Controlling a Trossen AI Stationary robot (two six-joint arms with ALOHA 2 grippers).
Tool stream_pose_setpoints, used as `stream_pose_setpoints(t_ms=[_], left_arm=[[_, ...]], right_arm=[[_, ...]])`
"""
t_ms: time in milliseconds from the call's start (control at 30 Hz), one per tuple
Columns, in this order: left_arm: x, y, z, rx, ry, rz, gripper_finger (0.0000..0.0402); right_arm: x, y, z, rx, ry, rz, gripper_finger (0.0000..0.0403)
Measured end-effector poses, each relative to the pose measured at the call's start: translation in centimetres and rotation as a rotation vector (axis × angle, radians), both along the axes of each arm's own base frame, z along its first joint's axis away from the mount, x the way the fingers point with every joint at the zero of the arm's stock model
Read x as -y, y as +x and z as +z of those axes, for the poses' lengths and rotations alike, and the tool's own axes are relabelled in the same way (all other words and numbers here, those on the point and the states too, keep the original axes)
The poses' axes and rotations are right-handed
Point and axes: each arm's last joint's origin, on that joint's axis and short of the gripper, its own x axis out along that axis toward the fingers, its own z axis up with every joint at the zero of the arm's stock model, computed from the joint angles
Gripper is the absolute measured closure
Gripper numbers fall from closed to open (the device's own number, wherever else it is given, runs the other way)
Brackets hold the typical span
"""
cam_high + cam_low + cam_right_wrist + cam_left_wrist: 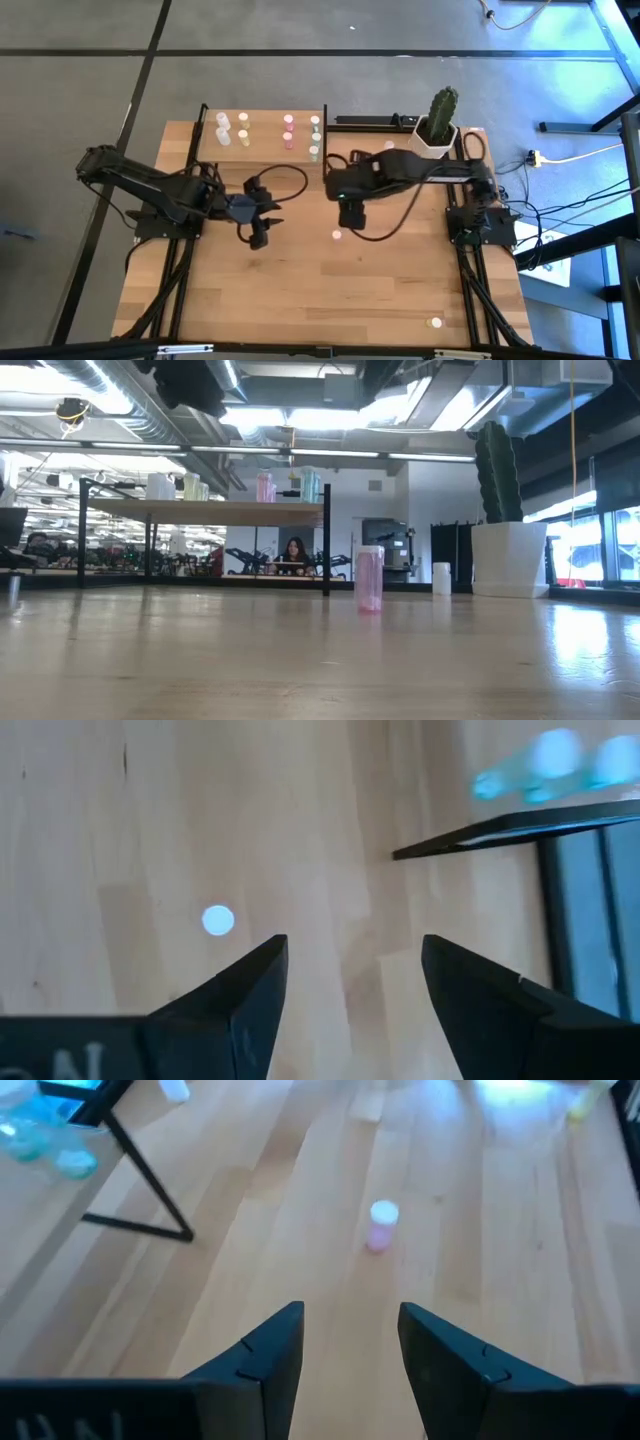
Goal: Pick and place medicine bottles onto shelf by color
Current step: Put the pink pill bottle on the shelf and align it with the other pink pill bottles
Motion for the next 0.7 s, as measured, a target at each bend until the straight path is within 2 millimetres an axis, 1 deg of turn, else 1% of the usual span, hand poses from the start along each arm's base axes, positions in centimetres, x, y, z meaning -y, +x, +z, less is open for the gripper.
stream_pose_setpoints(t_ms=[133,267,433,533,700], left_arm=[[0.1,0.4,-1.3,0.049,-0.013,-0.002,0.0244],[0.3,0.8,-2.4,0.108,0.000,-0.038,0.0244],[0.4,1.3,-3.6,0.197,0.036,-0.084,0.0244],[0.7,2.3,-4.6,0.188,0.061,-0.113,0.0244],[1.2,5.1,-6.1,0.116,0.078,-0.181,0.0244]], right_arm=[[-0.5,-1.8,2.0,0.053,-0.035,0.025,0.0170],[-1.1,-3.7,3.8,0.103,-0.031,0.058,0.0170],[-1.9,-5.5,5.4,0.155,-0.022,0.092,0.0170],[-2.3,-6.4,6.1,0.179,-0.017,0.112,0.0170],[-2.7,-7.2,6.7,0.200,-0.013,0.131,0.0170]])
